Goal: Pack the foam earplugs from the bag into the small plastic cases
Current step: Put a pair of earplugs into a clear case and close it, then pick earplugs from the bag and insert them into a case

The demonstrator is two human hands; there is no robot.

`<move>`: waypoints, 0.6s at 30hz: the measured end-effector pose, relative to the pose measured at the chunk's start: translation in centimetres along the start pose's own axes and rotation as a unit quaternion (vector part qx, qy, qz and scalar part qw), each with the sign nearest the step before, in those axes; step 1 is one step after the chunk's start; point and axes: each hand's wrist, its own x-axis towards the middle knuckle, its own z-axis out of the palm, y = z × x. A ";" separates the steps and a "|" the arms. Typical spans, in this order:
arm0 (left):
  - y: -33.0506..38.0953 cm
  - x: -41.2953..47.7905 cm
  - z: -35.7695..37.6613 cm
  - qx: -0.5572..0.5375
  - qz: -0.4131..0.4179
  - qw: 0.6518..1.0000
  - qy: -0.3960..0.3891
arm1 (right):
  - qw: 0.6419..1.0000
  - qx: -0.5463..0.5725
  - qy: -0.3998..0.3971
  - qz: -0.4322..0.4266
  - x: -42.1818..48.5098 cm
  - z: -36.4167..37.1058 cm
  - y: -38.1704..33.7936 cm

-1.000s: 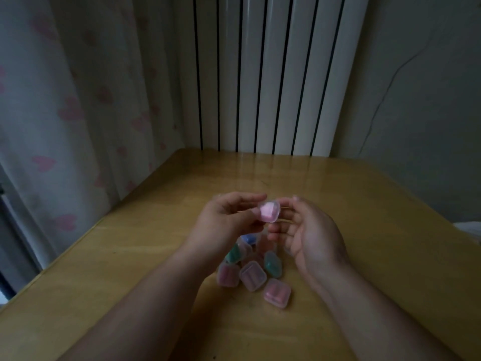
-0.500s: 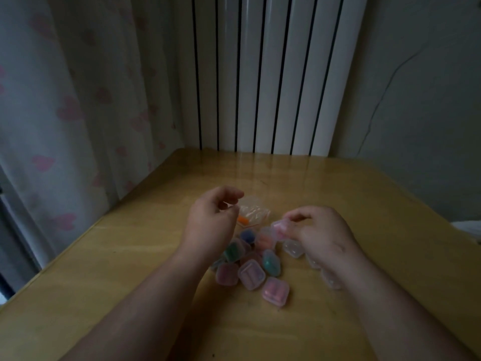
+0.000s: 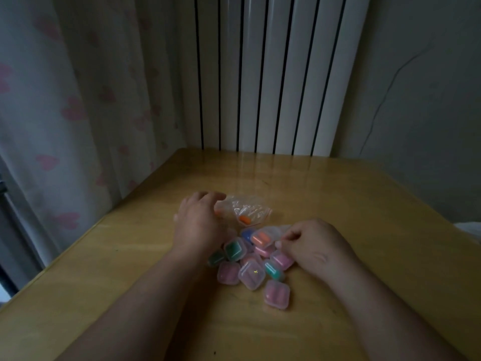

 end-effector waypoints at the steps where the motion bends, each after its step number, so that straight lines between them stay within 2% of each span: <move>1: -0.2 0.1 0.2 0.003 0.004 1.000 -0.001 | 1.000 0.005 0.019 -0.003 0.0 0.1 -0.1; 4: -0.3 0.2 0.6 -0.005 0.014 1.000 0.028 | 0.995 0.065 0.066 -0.036 0.0 0.3 -0.4; 7: 0.0 0.2 0.5 -0.072 0.007 0.995 0.065 | 0.982 0.129 0.094 -0.097 -0.1 0.7 -0.7; 10: 0.9 -0.3 -0.1 -0.129 0.033 0.989 0.061 | 0.971 0.157 0.096 -0.152 -0.3 1.0 -1.0; 13: 2.2 -1.3 -1.0 -0.188 0.069 0.979 0.043 | 0.971 0.102 0.094 -0.194 -0.4 1.2 -1.2; 16: 2.6 -1.8 -1.2 -0.244 0.081 0.966 -0.018 | 0.969 0.040 0.163 -0.180 -0.1 1.0 -1.2; 18: 2.8 -2.1 -1.6 -0.356 0.048 0.931 -0.066 | 0.966 0.066 0.197 -0.153 0.0 0.9 -0.8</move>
